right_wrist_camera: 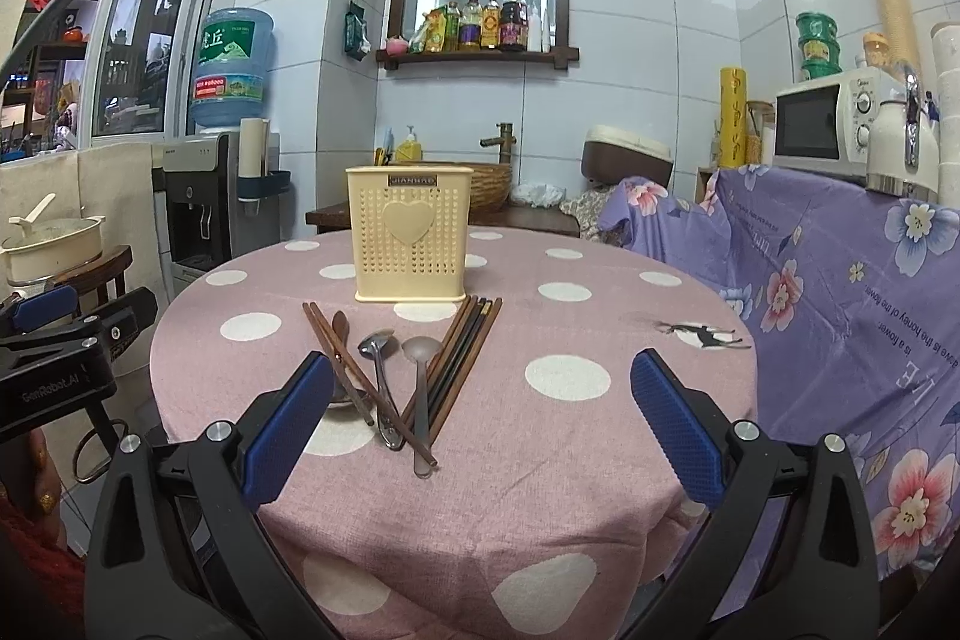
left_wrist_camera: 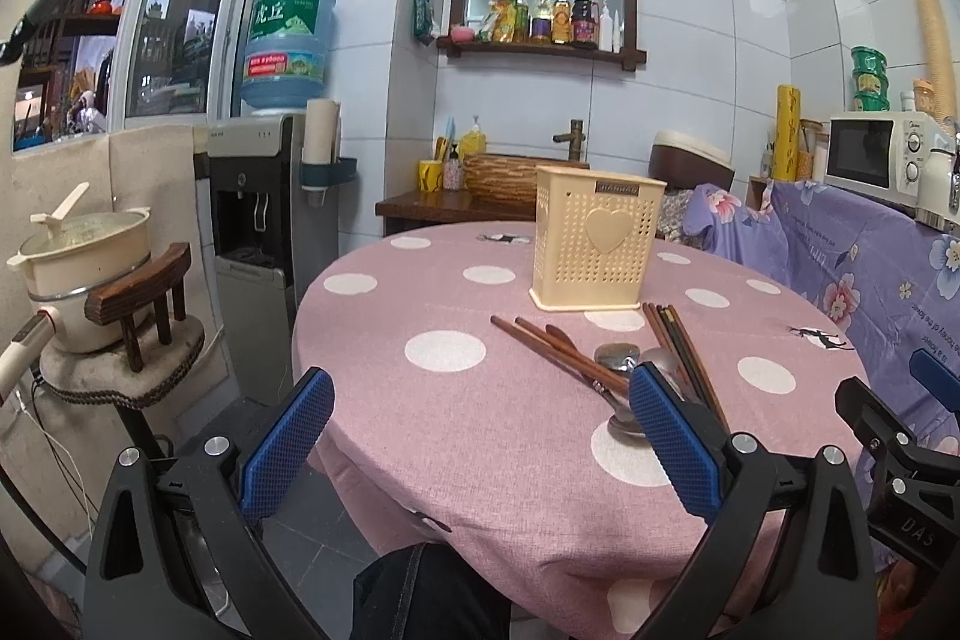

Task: Organize utensils
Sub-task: 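Move the left tool toward the wooden chopsticks while the right tool approaches the chopstick pile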

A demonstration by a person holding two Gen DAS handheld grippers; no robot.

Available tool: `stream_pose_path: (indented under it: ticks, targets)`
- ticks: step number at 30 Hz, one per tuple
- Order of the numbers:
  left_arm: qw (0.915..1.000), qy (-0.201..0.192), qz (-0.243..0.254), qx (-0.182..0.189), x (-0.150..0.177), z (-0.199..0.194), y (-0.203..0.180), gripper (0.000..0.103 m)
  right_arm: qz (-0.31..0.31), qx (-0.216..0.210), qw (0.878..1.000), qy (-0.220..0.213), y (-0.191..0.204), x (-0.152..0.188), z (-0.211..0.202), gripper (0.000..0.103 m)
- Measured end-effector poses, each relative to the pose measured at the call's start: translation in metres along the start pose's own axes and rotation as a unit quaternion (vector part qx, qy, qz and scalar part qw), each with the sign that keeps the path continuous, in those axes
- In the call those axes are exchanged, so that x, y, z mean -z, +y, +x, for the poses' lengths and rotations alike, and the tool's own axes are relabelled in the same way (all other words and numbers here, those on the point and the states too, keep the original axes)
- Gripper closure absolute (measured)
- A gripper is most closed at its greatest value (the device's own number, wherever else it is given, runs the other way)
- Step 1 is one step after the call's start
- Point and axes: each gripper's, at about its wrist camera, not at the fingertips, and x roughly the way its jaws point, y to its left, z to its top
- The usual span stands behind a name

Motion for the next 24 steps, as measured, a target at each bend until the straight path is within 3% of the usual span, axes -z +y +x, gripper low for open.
stream_pose_path:
  ticks: [10, 19, 24]
  targets:
    - [0.9998, 0.008, 0.016, -0.003, -0.006, 0.015, -0.003, 0.005, -0.008, 0.001, 1.0, 0.013, 0.002, 0.0, 0.017, 0.005]
    - [0.9987, 0.04, 0.028, 0.014, -0.018, 0.041, -0.007, 0.005, 0.011, 0.016, 0.998, 0.055, -0.013, -0.016, 0.051, 0.005]
    - [0.9961, 0.07, 0.046, 0.026, -0.025, 0.061, -0.012, 0.005, 0.0, 0.006, 0.995, 0.101, -0.014, -0.025, 0.082, 0.005]
